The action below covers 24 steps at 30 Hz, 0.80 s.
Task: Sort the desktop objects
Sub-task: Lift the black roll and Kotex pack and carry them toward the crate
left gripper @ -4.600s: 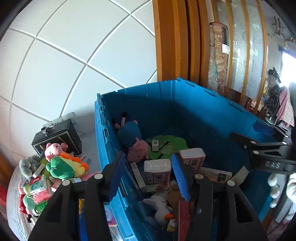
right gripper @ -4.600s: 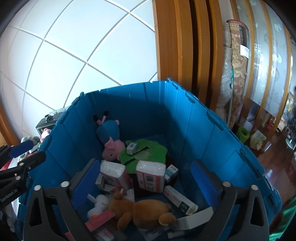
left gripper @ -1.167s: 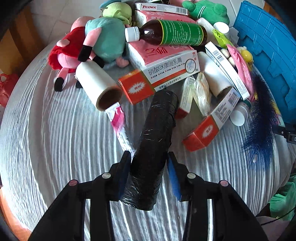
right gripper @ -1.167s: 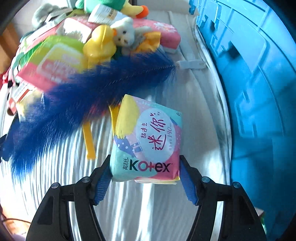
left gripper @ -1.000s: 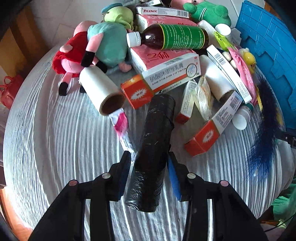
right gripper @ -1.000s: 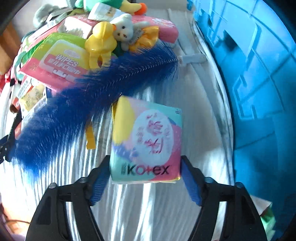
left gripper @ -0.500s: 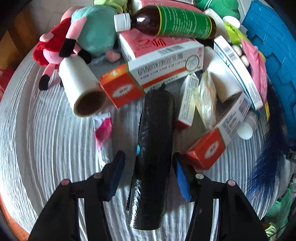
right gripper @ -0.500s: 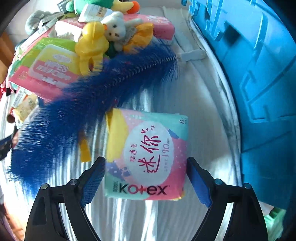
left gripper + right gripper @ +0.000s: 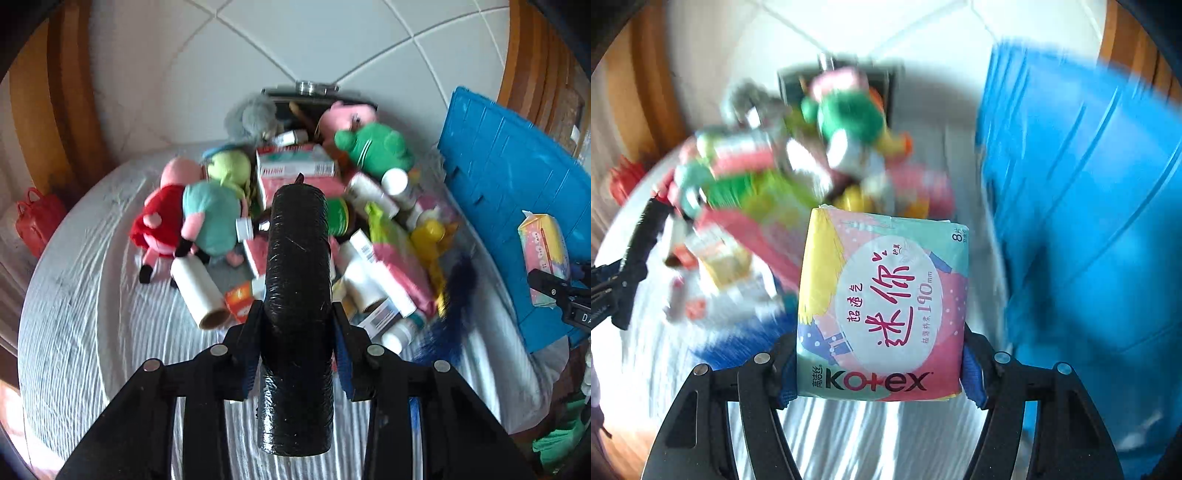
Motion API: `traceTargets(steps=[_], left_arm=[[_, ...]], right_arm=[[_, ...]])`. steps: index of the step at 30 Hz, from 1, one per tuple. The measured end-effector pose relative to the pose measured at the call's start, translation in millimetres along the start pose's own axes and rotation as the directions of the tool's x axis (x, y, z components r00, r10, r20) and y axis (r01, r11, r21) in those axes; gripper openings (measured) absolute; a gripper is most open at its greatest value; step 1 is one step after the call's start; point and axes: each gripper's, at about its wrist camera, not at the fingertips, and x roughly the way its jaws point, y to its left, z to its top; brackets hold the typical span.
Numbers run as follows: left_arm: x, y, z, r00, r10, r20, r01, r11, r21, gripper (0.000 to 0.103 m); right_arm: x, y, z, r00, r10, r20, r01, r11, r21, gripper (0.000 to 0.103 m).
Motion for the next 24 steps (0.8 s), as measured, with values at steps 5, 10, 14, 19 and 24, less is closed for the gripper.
traceTargets(steps=[5,10,14,19,24], left_arm=[[-50,-23,44,0.989,-0.039,0.145,0.036,0.999,0.018,0.034],[-77,-79,75,0.962,-0.097,0.255,0.084,0.994,0.063,0.034],[-88,-138,100,0.939,-0.16,0.305,0.133,0.985,0.11,0.034],[-97,-219,125,0.915,-0.247,0.32,0.2,0.965,0.171,0.034],[-103,-305,152,0.905,-0.308,0.292,0.247,0.942,0.229,0.034]], right_arm=[[-54,-14,28,0.984,0.007,0.18,-0.003,1.0,-0.022,0.068],[-98,-49,52,0.949,-0.008,0.315,0.016,1.0,-0.025,0.068],[-129,-97,66,0.93,-0.038,0.367,0.044,0.999,-0.007,0.068],[-156,-175,81,0.915,-0.098,0.391,0.094,0.995,0.03,0.068],[-156,-250,94,0.924,-0.156,0.349,0.151,0.988,0.04,0.068]])
